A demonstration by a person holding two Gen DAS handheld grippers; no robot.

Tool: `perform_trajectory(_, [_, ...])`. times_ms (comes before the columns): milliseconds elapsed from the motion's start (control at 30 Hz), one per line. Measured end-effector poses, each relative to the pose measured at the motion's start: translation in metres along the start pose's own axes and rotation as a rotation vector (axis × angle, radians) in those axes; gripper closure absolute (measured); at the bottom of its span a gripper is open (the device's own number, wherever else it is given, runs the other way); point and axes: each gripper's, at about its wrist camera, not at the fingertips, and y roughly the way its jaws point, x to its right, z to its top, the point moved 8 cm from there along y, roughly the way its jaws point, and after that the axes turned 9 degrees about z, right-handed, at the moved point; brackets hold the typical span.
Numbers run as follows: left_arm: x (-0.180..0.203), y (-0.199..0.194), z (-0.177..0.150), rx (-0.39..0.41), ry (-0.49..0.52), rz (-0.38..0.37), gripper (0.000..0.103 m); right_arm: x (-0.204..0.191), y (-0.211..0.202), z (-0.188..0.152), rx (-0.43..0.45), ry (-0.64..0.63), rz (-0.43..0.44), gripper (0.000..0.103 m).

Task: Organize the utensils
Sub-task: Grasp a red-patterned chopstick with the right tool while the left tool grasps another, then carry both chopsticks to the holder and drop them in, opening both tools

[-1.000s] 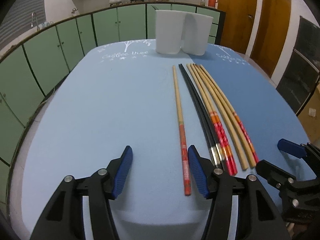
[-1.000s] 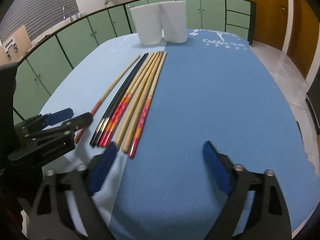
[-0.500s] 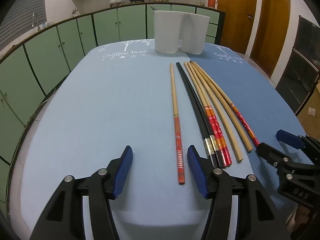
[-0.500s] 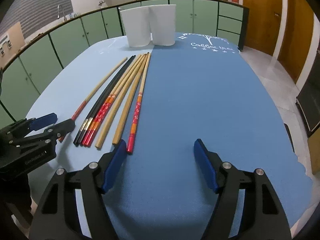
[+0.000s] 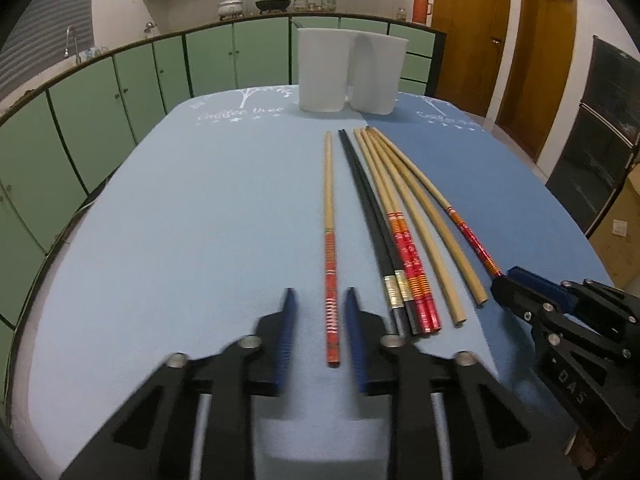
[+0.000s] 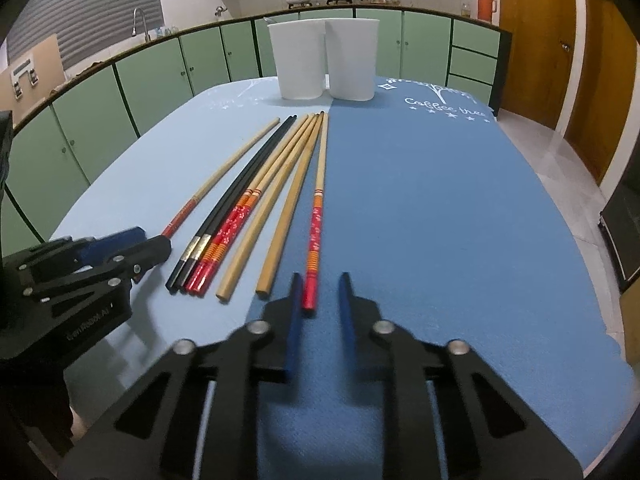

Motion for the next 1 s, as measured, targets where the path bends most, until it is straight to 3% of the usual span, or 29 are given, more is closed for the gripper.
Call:
perform_trajectory(67, [0.005, 0.0, 0.0, 0.0, 0.005, -0.025, 0.097, 0.0, -0.001, 0.0, -0.002, 0.012, 0.01, 0.097])
perform_trajectory(300, [0.005, -0.006, 0.002, -0.005, -0.007, -0.024, 0.097, 0.006, -0.008, 0.005, 0.0, 0.046, 0.03, 0.098])
perform_trajectory(500, [0.002, -0.029, 0.023, 0.036, 0.016, -0.022, 0.097, 0.009, -0.032, 0.028, 0.06, 0.025, 0.031, 0.098])
perform_trajectory(1000, [-0.015, -0.097, 0.11, 0.242, -0.008, -0.034, 0.097, 0.015, -0.094, 0.106, 0.215, 0.009, 0.074, 0.098])
